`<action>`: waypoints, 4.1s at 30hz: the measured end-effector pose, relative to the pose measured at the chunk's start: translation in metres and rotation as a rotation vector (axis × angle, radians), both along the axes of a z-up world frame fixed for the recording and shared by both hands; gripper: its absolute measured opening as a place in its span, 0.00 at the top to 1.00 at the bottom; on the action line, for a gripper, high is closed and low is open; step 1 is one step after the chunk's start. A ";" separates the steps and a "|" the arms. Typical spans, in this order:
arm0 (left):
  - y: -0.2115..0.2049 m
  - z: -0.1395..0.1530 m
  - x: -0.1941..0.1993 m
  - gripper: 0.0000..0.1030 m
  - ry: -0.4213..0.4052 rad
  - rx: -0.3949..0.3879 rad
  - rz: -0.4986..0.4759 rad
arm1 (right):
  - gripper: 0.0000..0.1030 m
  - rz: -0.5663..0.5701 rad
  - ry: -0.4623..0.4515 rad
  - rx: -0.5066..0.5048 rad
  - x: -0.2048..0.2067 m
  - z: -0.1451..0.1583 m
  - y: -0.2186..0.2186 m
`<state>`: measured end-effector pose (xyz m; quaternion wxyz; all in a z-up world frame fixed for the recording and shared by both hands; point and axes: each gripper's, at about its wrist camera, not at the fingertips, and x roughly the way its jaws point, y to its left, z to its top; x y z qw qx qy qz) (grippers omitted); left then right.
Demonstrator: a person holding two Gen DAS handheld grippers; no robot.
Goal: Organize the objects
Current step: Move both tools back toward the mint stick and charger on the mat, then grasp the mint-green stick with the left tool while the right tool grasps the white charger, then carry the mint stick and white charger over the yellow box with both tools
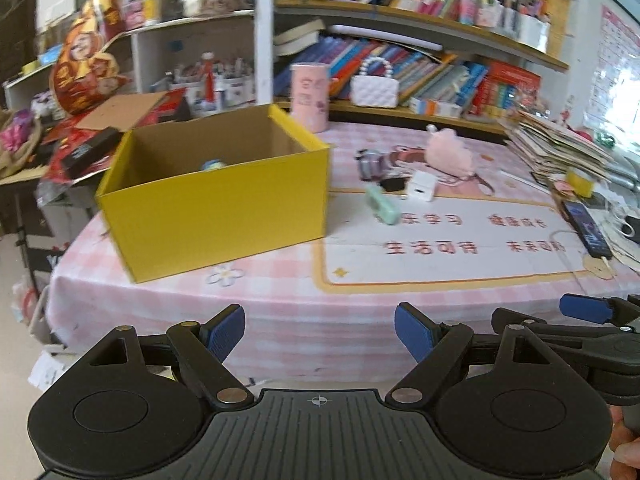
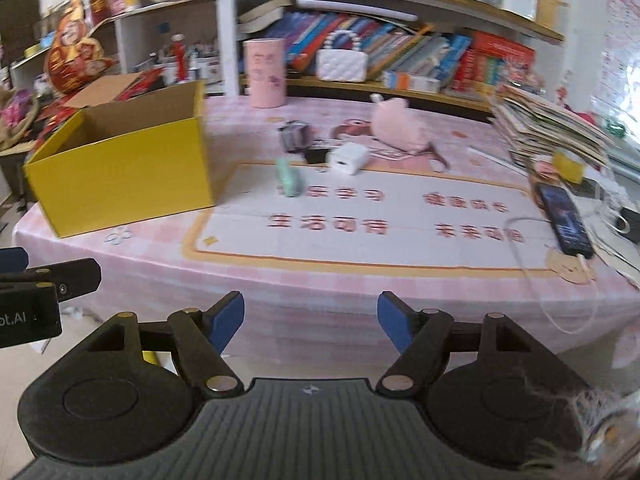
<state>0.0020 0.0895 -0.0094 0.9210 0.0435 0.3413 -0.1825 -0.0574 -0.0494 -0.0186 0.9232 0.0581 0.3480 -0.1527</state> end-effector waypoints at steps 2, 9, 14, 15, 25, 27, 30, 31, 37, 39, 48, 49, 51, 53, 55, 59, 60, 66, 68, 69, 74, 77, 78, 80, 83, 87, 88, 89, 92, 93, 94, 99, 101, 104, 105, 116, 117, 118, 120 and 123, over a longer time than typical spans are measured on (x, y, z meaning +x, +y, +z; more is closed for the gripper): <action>-0.013 0.000 0.003 0.18 0.000 -0.003 -0.027 | 0.30 -0.029 0.005 0.001 -0.003 -0.001 -0.010; -0.054 -0.004 0.015 0.18 0.016 0.014 -0.092 | 0.29 -0.100 0.023 0.012 -0.004 -0.005 -0.050; -0.073 -0.003 0.029 0.18 0.017 0.014 -0.085 | 0.29 -0.101 0.031 0.020 0.009 -0.005 -0.073; -0.077 -0.003 0.032 0.18 0.018 0.015 -0.082 | 0.29 -0.096 0.034 0.021 0.013 -0.004 -0.078; -0.113 -0.010 0.069 0.18 0.053 0.036 -0.009 | 0.29 -0.021 0.053 0.024 0.056 -0.006 -0.118; -0.120 -0.013 0.077 0.18 0.062 0.041 0.010 | 0.29 -0.002 0.056 0.024 0.065 -0.007 -0.125; -0.128 -0.015 0.086 0.18 0.071 0.038 0.035 | 0.29 0.031 0.062 0.028 0.079 -0.009 -0.136; -0.131 -0.015 0.089 0.18 0.074 0.038 0.046 | 0.29 0.041 0.063 0.029 0.083 -0.010 -0.140; -0.144 -0.019 0.110 0.18 0.108 0.050 0.121 | 0.29 0.097 0.072 0.041 0.105 -0.017 -0.160; -0.148 -0.021 0.117 0.18 0.123 0.069 0.152 | 0.29 0.119 0.071 0.040 0.112 -0.019 -0.165; -0.170 -0.022 0.147 0.18 0.094 0.070 0.175 | 0.29 0.191 0.068 0.023 0.143 -0.033 -0.182; -0.172 -0.022 0.150 0.18 0.091 0.070 0.177 | 0.29 0.201 0.065 0.021 0.146 -0.035 -0.184; -0.177 -0.025 0.156 0.19 0.086 0.078 0.177 | 0.29 0.217 0.063 0.017 0.155 -0.038 -0.188; -0.181 -0.028 0.163 0.20 0.089 0.082 0.177 | 0.29 0.234 0.061 0.016 0.162 -0.041 -0.191; -0.185 -0.032 0.170 0.24 0.098 0.084 0.185 | 0.29 0.248 0.060 0.015 0.170 -0.044 -0.195; -0.192 -0.039 0.183 0.42 0.112 0.085 0.188 | 0.29 0.263 0.059 0.010 0.183 -0.048 -0.201; -0.193 -0.042 0.187 0.45 0.119 0.089 0.191 | 0.29 0.266 0.060 0.009 0.186 -0.049 -0.203; -0.197 -0.063 0.210 0.56 0.181 0.082 0.238 | 0.29 0.308 0.054 0.012 0.198 -0.053 -0.205; -0.196 -0.069 0.215 0.60 0.202 0.067 0.253 | 0.29 0.333 0.049 0.013 0.201 -0.055 -0.203; -0.196 -0.072 0.218 0.64 0.210 0.062 0.259 | 0.29 0.344 0.048 0.014 0.203 -0.056 -0.202; -0.195 -0.076 0.223 0.83 0.217 0.055 0.267 | 0.26 0.396 0.033 0.005 0.217 -0.061 -0.201; -0.186 -0.067 0.220 0.83 0.222 0.018 0.287 | 0.19 0.405 0.027 -0.010 0.230 -0.065 -0.203; -0.183 -0.063 0.218 0.83 0.215 0.007 0.296 | 0.19 0.410 0.027 -0.011 0.235 -0.066 -0.205; -0.178 -0.050 0.213 0.83 0.196 -0.028 0.305 | 0.18 0.416 0.028 -0.010 0.245 -0.068 -0.207; -0.170 -0.030 0.204 0.83 0.170 -0.066 0.303 | 0.18 0.438 0.026 0.007 0.260 -0.071 -0.209; -0.162 -0.012 0.188 0.83 0.155 -0.093 0.293 | 0.18 0.488 0.027 0.027 0.278 -0.076 -0.207; -0.160 -0.009 0.184 0.83 0.157 -0.094 0.295 | 0.19 0.499 0.030 0.030 0.281 -0.078 -0.206; -0.159 -0.008 0.181 0.83 0.161 -0.097 0.296 | 0.19 0.511 0.034 0.035 0.284 -0.079 -0.204; -0.154 -0.005 0.171 0.83 0.170 -0.097 0.299 | 0.35 0.540 0.010 0.035 0.286 -0.079 -0.201; -0.152 -0.004 0.168 0.83 0.172 -0.096 0.299 | 0.41 0.557 0.001 0.040 0.286 -0.078 -0.200; -0.151 -0.003 0.166 0.83 0.173 -0.097 0.299 | 0.48 0.559 0.000 0.034 0.285 -0.076 -0.198; -0.149 0.000 0.160 0.83 0.164 -0.110 0.287 | 0.49 0.509 0.004 0.051 0.271 -0.070 -0.201; -0.149 0.001 0.159 0.83 0.164 -0.119 0.276 | 0.49 0.488 -0.008 0.060 0.258 -0.064 -0.204; -0.150 0.001 0.156 0.83 0.164 -0.133 0.260 | 0.49 0.461 -0.018 0.084 0.239 -0.053 -0.206; -0.150 0.001 0.154 0.83 0.162 -0.138 0.255 | 0.49 0.452 -0.016 0.092 0.232 -0.050 -0.205; -0.122 0.008 0.127 0.83 0.126 -0.173 0.230 | 0.49 0.346 -0.008 0.172 0.160 -0.008 -0.174; -0.117 0.008 0.123 0.83 0.124 -0.175 0.230 | 0.49 0.345 -0.010 0.174 0.154 -0.005 -0.169; -0.112 0.007 0.119 0.83 0.123 -0.177 0.229 | 0.49 0.347 -0.012 0.171 0.148 -0.003 -0.164; -0.101 0.006 0.113 0.83 0.122 -0.183 0.229 | 0.49 0.352 -0.019 0.159 0.137 0.001 -0.152; -0.085 0.005 0.103 0.83 0.124 -0.193 0.229 | 0.49 0.360 -0.013 0.145 0.125 0.004 -0.136</action>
